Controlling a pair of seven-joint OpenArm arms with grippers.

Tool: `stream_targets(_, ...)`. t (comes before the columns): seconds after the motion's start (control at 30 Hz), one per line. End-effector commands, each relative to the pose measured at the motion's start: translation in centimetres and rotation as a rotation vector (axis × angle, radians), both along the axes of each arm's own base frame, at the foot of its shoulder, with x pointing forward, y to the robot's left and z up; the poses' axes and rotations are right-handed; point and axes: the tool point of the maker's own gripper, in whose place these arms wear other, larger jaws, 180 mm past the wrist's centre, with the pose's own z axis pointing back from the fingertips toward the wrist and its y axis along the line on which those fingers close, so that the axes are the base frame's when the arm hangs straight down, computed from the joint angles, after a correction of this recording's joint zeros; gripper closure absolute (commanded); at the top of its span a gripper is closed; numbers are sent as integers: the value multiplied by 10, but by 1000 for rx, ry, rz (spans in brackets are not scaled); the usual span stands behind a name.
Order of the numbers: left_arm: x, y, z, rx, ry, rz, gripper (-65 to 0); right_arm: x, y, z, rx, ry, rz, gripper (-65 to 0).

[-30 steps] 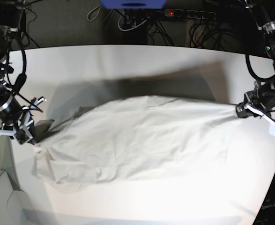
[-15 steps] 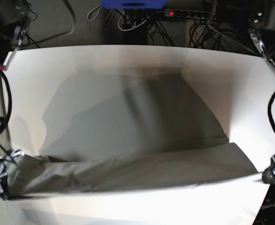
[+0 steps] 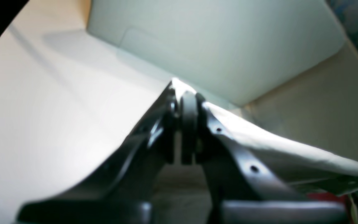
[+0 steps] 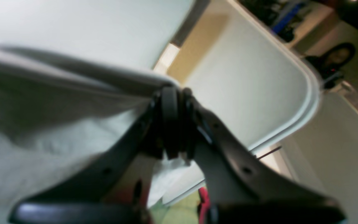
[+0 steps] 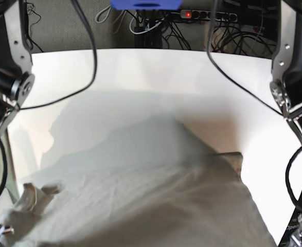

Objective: Layout the t-shirt on the table in an organized manner, then fold the t-shirt properly
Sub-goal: 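Swing the raised t-shirt up and lay it flat with both grippers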

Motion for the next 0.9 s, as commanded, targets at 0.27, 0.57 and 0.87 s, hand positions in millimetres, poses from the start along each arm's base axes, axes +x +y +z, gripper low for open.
stream_targets(0.27, 28, 22, 87, -97, -268, 123, -2, 22, -17, 88, 90, -166, 20, -5)
stream_targets(0.57, 39, 4, 143, -70, -372, 98, -2, 27, -7, 102, 47, -171, 28, -5)
stream_targets(0.87, 13, 2, 52, 6, -230, 67, -2, 3, -3, 45, -51, -102, 5, -5)
